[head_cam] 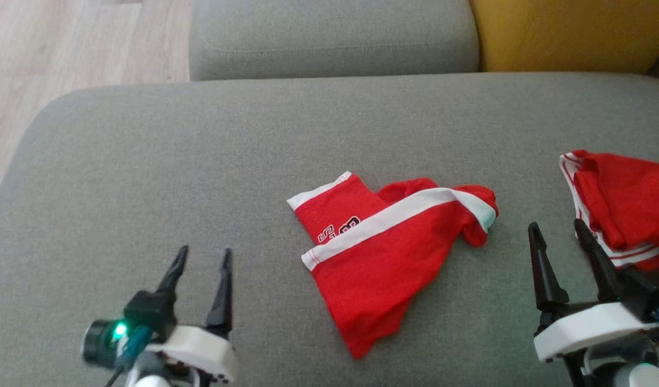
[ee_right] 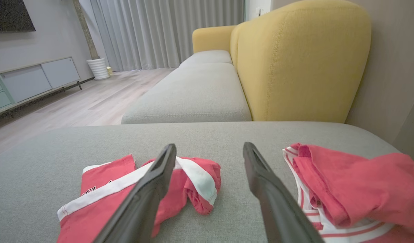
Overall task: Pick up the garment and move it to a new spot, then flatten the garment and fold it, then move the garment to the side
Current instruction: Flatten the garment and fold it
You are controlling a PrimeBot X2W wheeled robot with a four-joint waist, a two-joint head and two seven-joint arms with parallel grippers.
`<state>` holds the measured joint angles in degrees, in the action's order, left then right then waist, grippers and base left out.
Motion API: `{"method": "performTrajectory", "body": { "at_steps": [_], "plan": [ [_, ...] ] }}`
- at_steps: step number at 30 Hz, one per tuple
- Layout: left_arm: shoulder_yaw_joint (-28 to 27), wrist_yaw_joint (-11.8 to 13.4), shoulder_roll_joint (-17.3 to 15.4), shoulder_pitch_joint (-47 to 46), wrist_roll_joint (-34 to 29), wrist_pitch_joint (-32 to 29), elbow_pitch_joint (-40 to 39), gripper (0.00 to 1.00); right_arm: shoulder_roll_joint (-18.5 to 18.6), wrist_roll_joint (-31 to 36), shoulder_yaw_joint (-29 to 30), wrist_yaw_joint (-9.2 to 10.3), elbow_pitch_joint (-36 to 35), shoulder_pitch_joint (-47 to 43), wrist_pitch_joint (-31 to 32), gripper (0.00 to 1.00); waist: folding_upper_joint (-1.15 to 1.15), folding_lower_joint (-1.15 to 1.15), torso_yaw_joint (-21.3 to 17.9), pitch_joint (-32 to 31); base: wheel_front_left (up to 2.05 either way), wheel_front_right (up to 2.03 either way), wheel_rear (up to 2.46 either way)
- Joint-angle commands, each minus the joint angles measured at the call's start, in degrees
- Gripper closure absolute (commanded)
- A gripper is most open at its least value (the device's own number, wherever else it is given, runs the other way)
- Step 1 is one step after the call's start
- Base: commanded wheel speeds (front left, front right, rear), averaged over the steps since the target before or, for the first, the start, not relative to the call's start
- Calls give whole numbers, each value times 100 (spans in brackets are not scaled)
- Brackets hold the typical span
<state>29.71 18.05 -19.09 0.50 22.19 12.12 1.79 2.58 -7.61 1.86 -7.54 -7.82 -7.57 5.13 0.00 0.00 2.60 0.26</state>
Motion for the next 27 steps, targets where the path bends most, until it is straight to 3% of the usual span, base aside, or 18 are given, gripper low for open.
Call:
{"method": "performTrajectory", "body": {
  "at_steps": [1, 8, 13, 21, 22, 23, 27],
  "plan": [
    [-138, -67, -46, -478, -13, -18, -199, 0, 31, -48, -116, 5, -178, 247, 7, 0, 0, 0, -8, 79, 0, 0, 0],
    [402, -647, 371, -1263, 16, -263, 370, 0, 31, -69, -126, 5, -116, 473, -36, 0, 0, 0, -119, 492, 0, 0, 0],
    [759, -1209, 842, -1817, 230, -449, 1603, 0, 30, -121, -231, 5, 27, 634, -43, 0, 0, 0, -323, 781, 0, 0, 0],
    [808, -1521, 1204, -2267, 465, -442, 3070, 0, 30, -159, -219, 5, 204, 709, -86, 0, 0, 0, -482, 950, 0, 0, 0],
    [807, -1560, 1229, -2315, 483, -399, 3176, 65, 30, -153, -192, 5, 232, 712, -75, 0, 0, 0, -488, 959, 0, 0, 0],
    [813, -1596, 1248, -2357, 493, -354, 3271, 100, 30, -155, -173, 5, 266, 720, -69, 0, 0, 0, -494, 963, 0, 0, 0],
    [821, -1674, 1304, -2457, 524, -222, 3496, 100, 30, -71, -113, 5, 471, 754, -17, 0, 0, 0, -478, 958, 0, 0, 0]
  ]
}}
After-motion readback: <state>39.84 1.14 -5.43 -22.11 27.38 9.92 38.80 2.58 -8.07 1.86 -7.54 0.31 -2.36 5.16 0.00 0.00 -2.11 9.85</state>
